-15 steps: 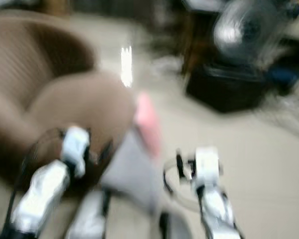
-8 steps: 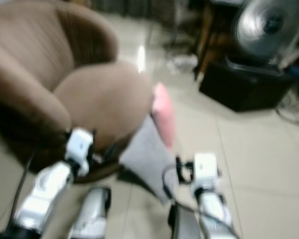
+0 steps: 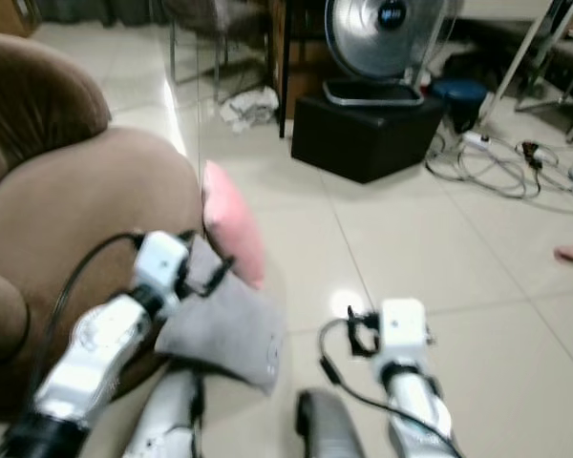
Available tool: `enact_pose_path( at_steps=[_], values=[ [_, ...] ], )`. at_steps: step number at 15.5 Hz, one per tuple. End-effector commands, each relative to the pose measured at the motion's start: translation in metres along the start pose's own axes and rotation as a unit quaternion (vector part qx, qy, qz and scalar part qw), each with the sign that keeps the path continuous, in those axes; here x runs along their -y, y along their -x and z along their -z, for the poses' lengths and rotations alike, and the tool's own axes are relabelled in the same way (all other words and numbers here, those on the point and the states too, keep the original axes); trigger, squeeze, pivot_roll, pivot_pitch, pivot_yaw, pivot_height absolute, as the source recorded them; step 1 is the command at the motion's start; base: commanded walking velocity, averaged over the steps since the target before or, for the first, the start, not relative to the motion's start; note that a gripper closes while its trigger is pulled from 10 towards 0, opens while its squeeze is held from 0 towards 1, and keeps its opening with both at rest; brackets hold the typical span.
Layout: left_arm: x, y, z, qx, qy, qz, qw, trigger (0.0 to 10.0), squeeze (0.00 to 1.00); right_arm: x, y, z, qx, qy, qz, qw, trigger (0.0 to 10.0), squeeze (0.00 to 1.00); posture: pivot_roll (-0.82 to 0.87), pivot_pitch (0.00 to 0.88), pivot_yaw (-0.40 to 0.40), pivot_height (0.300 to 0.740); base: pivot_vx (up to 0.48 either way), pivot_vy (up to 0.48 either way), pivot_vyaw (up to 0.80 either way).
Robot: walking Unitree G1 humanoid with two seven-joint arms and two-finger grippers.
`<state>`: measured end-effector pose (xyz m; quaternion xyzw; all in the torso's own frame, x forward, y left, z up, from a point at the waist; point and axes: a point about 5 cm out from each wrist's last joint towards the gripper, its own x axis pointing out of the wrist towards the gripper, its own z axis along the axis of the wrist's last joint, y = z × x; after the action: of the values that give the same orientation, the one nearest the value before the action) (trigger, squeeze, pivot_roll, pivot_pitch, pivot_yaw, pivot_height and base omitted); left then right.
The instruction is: Move the pillow to the sofa from floor
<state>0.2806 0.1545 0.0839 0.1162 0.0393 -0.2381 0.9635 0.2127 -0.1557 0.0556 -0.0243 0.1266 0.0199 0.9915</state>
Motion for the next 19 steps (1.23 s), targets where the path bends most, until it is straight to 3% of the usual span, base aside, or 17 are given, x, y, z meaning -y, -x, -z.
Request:
enact_pose_path(
  at_steps=[1,4,8,12,15,19],
  values=[
    [0.005,-0.005,-0.001,0.0,0.002,0.006,1.0,10.0,0.0,0.008,0.003,-0.001,0.002,0.012,0.009,1.0,10.0,0.0,0.05,0.051,-0.032,0.57,0.326,0.0,0.0],
    [-0.001,-0.003,0.0,-0.007,-0.005,-0.004,1.0,10.0,0.0,0.007,0.003,-0.001,0.005,0.022,0.001,1.0,10.0,0.0,0.06,0.052,-0.032,0.57,0.32,0.0,0.0],
    [-0.016,0.005,0.006,-0.024,-0.015,-0.031,0.999,10.0,0.0,-0.001,0.002,0.001,-0.003,0.035,-0.037,0.999,10.0,0.0,0.07,0.055,-0.035,0.57,0.212,0.0,0.55],
    [-0.02,0.007,0.028,-0.093,-0.021,-0.042,0.995,10.0,0.0,-0.003,0.002,0.003,-0.015,0.031,-0.069,0.997,10.0,0.0,0.07,0.057,-0.039,0.57,0.0,0.0,0.0],
    [-0.008,0.002,0.043,-0.115,0.016,-0.013,0.993,10.0,0.0,-0.006,0.002,0.005,-0.022,0.028,-0.087,0.996,10.0,0.0,0.07,0.06,-0.048,0.545,0.0,0.0,0.0],
    [-0.01,-0.015,0.064,-0.186,0.022,-0.054,0.981,10.0,0.0,-0.008,0.004,0.003,-0.027,0.043,-0.122,0.991,10.0,0.0,0.04,0.091,-0.077,0.505,0.0,0.0,0.0]
  ],
)
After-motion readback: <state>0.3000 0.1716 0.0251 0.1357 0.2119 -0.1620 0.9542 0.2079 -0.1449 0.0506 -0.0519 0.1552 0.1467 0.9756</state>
